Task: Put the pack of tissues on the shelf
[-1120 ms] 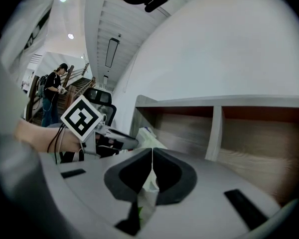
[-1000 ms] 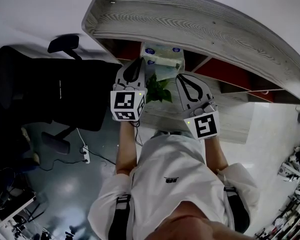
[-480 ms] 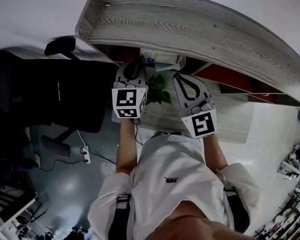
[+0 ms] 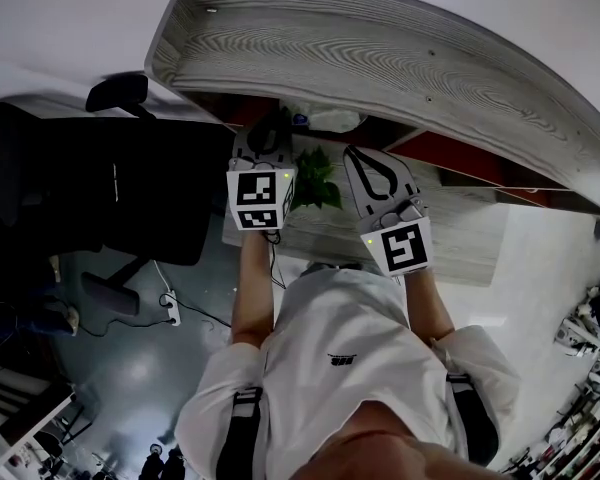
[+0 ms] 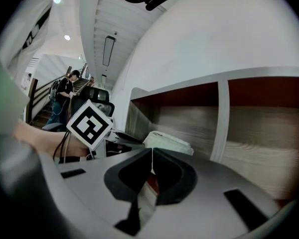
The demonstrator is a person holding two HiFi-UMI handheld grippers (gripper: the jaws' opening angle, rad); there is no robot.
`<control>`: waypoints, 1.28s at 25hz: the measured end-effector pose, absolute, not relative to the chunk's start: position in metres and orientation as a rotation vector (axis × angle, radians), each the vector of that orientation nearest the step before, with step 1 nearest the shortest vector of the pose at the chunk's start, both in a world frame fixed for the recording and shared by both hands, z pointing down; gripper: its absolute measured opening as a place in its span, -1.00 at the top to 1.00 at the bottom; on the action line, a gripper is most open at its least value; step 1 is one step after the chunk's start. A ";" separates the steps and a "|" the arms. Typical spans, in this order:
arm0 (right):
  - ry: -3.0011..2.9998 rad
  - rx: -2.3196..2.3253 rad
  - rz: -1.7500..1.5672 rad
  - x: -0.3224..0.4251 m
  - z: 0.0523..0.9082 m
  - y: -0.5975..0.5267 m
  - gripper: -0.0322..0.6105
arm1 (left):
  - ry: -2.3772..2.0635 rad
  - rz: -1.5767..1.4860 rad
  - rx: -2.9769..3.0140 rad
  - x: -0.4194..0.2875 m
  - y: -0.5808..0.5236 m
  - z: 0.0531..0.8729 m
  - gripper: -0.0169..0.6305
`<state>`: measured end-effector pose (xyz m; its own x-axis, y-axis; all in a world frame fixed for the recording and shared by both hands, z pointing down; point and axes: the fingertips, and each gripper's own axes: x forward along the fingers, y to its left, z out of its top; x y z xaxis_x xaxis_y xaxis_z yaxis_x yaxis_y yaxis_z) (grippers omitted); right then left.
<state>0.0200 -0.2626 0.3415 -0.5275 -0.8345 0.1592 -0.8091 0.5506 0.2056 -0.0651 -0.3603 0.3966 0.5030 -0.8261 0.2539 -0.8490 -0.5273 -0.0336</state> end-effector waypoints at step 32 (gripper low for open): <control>-2.564 1.377 -0.164 0.013 0.337 -0.254 0.81 | -1.537 0.371 2.666 -0.075 -0.350 0.382 0.64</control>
<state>0.0128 -0.2535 0.3365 -0.5340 -0.8329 0.1451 -0.8077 0.5533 0.2036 -0.0746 -0.3504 0.3816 0.4799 -0.8475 0.2267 -0.8577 -0.5076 -0.0819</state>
